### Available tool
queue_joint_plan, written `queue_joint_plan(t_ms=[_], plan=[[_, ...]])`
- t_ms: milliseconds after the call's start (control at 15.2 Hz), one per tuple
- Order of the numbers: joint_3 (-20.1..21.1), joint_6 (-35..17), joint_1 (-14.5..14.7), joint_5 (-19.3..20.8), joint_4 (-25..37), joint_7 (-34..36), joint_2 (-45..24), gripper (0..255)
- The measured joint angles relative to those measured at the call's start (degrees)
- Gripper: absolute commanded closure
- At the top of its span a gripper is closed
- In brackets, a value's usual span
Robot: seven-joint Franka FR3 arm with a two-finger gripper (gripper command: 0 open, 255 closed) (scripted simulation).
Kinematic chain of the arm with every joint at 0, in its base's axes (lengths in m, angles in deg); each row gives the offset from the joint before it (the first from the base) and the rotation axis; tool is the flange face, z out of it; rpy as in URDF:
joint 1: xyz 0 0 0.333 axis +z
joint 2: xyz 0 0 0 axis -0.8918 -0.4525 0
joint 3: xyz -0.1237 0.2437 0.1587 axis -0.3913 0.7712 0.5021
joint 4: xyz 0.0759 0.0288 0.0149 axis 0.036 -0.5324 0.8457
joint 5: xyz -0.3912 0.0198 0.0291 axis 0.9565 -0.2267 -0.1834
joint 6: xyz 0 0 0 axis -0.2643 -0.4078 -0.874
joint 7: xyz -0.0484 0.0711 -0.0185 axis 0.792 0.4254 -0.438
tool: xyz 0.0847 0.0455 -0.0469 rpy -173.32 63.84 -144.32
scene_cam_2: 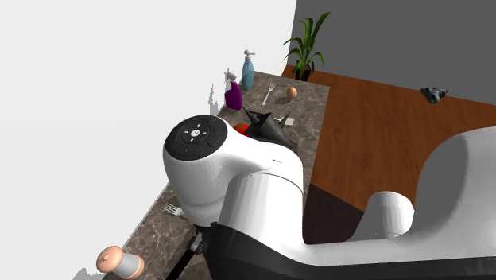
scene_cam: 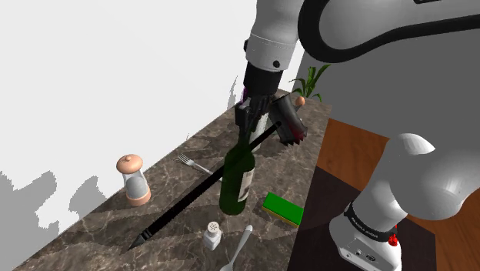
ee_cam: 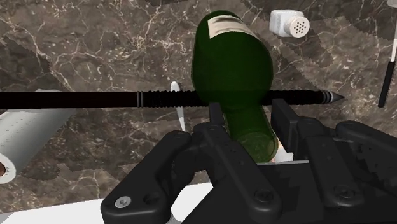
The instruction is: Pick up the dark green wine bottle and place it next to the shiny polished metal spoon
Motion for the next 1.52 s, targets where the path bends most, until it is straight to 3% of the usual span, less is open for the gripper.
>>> queue_joint_plan(t_ms=[462,858,924,1320,1518], plan=[[0.6,-5.5,0.2,-0.4,-4.6,-0.1,-0.9,255],[0.6,-5.8,0.2,-0.4,-4.8,-0.1,-1.0,255],[0.6,-5.8,0.2,-0.4,-4.8,-0.1,-1.0,0],[0.6,-5.8,0.2,-0.4,-4.8,-0.1,-1.0,0],[0.1,-1.8,0.1,-0.1,-1.8,-0.2,0.1,0]])
